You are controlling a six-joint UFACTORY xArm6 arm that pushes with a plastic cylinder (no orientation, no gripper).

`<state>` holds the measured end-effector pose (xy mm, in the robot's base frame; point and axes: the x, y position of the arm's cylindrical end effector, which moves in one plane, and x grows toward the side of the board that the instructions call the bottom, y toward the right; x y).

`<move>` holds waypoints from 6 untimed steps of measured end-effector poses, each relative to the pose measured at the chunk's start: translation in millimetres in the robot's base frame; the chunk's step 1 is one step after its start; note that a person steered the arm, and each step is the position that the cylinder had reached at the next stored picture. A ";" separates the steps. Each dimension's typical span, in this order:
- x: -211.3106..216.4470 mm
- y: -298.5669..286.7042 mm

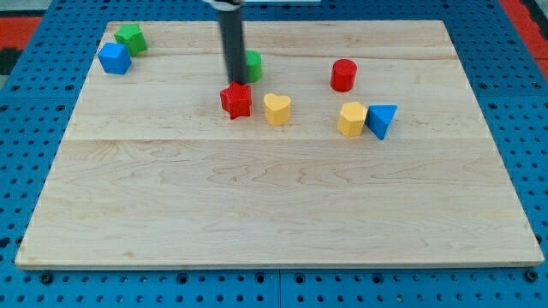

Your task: Push the red circle slightly to the left of the board

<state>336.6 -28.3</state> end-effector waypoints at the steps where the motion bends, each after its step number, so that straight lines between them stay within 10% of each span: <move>1: 20.4 79.8; 3: 1.9 262.9; 6: -55.4 -5.5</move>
